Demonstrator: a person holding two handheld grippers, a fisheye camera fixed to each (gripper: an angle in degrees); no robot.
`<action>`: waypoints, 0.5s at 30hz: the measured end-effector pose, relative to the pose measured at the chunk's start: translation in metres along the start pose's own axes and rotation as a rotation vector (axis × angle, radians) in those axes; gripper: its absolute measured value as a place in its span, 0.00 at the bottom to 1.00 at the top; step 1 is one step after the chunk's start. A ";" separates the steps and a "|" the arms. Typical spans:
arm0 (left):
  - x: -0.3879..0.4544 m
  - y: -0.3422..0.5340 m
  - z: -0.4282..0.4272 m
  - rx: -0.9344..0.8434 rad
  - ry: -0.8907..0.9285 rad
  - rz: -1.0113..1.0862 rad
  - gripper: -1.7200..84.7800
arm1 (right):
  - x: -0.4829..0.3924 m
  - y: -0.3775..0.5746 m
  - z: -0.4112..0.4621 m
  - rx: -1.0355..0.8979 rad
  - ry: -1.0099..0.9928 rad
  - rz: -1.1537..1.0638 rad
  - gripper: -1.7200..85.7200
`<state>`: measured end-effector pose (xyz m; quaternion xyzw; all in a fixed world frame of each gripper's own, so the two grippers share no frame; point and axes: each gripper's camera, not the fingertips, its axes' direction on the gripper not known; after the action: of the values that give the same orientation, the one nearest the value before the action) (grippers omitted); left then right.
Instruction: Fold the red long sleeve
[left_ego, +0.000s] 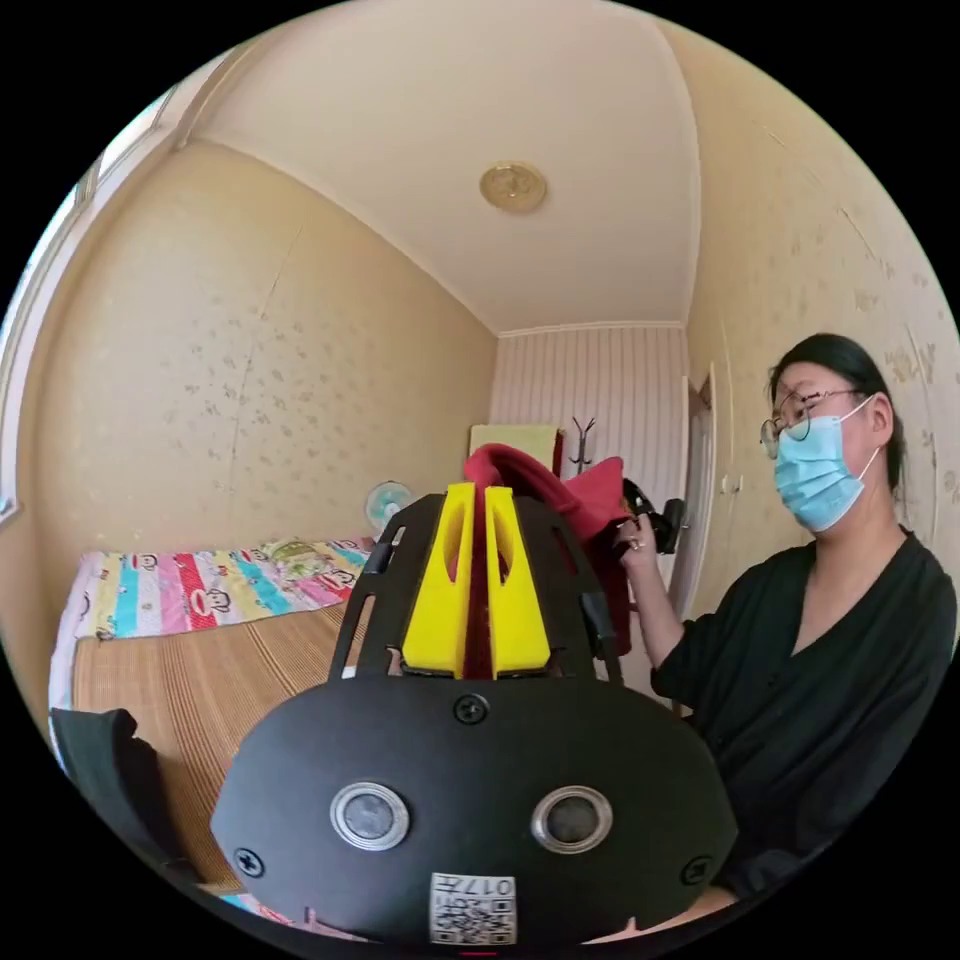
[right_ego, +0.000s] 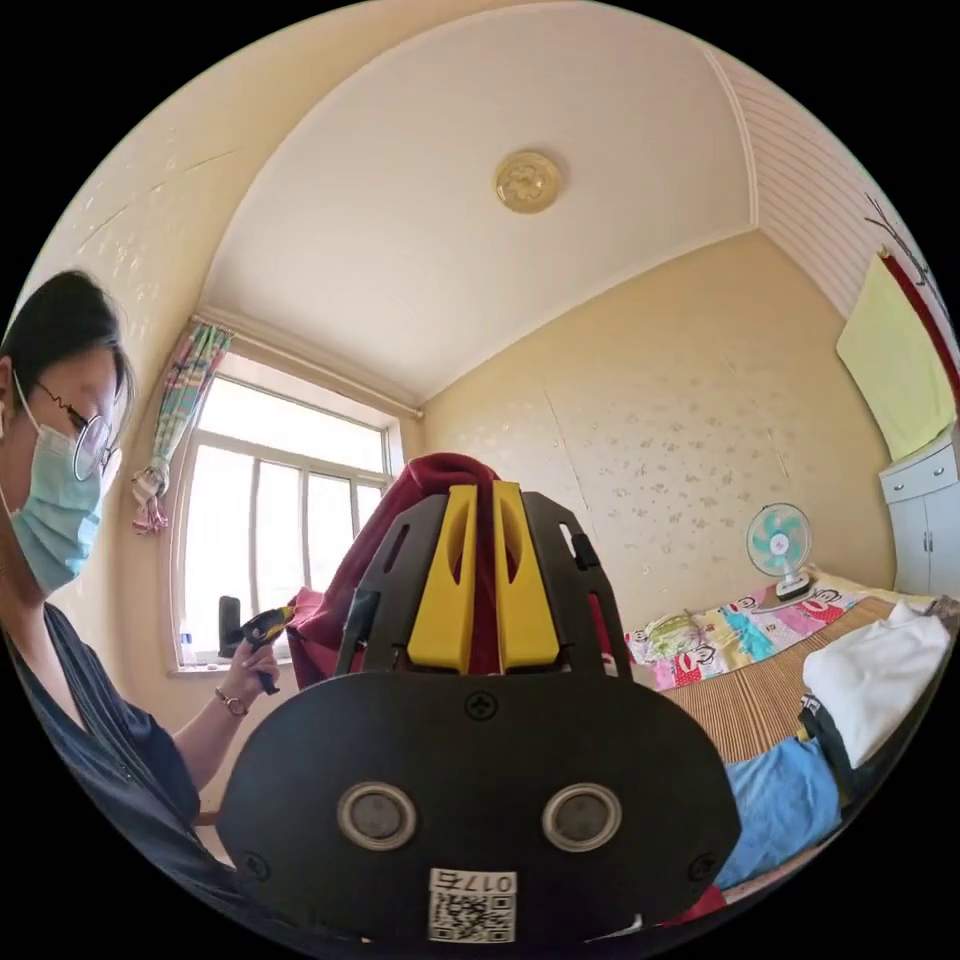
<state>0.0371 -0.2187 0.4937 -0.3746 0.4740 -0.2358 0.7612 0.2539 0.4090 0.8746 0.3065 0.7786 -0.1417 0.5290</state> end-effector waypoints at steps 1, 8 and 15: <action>0.025 -0.008 0.000 0.021 -0.075 0.035 0.01 | -0.013 -0.001 -0.003 0.026 0.016 -0.027 0.06; 0.110 -0.022 0.011 0.227 -0.403 -0.065 0.01 | -0.101 0.019 -0.004 0.136 0.179 -0.191 0.06; 0.076 -0.039 0.020 0.403 -0.368 -0.153 0.01 | -0.115 0.062 0.033 0.109 0.187 -0.239 0.06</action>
<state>0.0884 -0.2894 0.4885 -0.2868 0.2419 -0.3102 0.8735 0.3463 0.4008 0.9729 0.2515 0.8465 -0.2166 0.4163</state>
